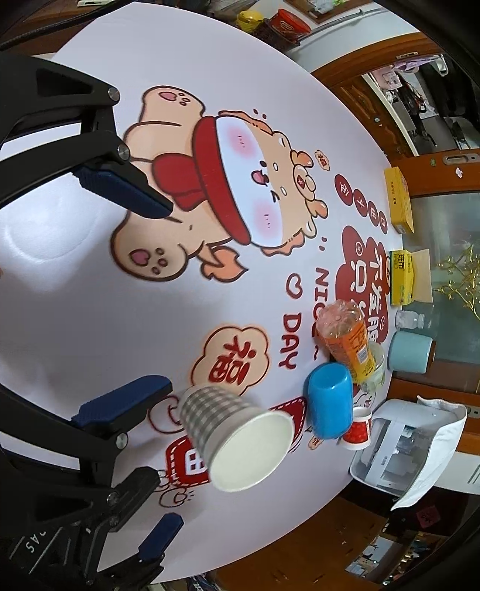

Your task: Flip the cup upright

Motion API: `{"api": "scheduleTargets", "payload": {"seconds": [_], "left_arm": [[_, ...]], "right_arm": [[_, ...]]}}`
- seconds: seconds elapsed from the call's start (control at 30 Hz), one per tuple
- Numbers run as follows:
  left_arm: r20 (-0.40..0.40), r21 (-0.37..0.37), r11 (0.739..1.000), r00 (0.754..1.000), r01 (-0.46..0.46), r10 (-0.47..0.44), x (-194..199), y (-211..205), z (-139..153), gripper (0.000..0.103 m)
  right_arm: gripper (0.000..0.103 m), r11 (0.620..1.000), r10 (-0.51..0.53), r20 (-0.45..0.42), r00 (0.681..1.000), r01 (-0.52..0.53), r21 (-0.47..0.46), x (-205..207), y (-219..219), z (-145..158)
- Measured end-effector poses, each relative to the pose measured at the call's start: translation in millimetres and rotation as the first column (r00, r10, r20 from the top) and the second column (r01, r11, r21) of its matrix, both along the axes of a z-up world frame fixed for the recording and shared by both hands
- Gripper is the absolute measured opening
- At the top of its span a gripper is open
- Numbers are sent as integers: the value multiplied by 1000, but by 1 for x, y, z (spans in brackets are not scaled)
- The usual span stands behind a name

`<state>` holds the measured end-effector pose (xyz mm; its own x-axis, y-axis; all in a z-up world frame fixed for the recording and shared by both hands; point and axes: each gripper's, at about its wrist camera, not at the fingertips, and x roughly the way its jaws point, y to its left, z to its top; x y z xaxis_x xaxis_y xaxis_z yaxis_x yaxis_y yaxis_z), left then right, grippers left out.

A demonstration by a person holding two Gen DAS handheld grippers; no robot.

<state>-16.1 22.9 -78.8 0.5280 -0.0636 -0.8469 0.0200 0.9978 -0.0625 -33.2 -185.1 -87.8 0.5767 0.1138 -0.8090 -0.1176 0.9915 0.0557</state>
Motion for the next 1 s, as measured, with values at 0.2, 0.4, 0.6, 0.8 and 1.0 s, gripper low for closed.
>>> {"api": "scheduleTargets", "payload": {"seconds": [0.2, 0.4, 0.6, 0.8, 1.0], "left_arm": [[13, 54, 998, 1000, -11, 10, -19, -12, 10, 86], [35, 69, 998, 999, -12, 10, -33, -19, 26, 86], [61, 70, 998, 998, -3, -1, -43, -26, 40, 86], [77, 75, 997, 997, -7, 1, -47, -31, 45, 86], [77, 55, 998, 997, -7, 3, -48, -32, 45, 86]], "right_arm": [[78, 997, -72, -11, 997, 72, -24, -19, -6, 15], [78, 993, -118, 13, 993, 118, -18, -31, -13, 34], [78, 992, -125, 51, 991, 126, -7, -40, -14, 49], [78, 992, -123, 62, 990, 124, -10, -45, -14, 53], [78, 992, -128, 65, 990, 129, -4, -47, -16, 54]]}}
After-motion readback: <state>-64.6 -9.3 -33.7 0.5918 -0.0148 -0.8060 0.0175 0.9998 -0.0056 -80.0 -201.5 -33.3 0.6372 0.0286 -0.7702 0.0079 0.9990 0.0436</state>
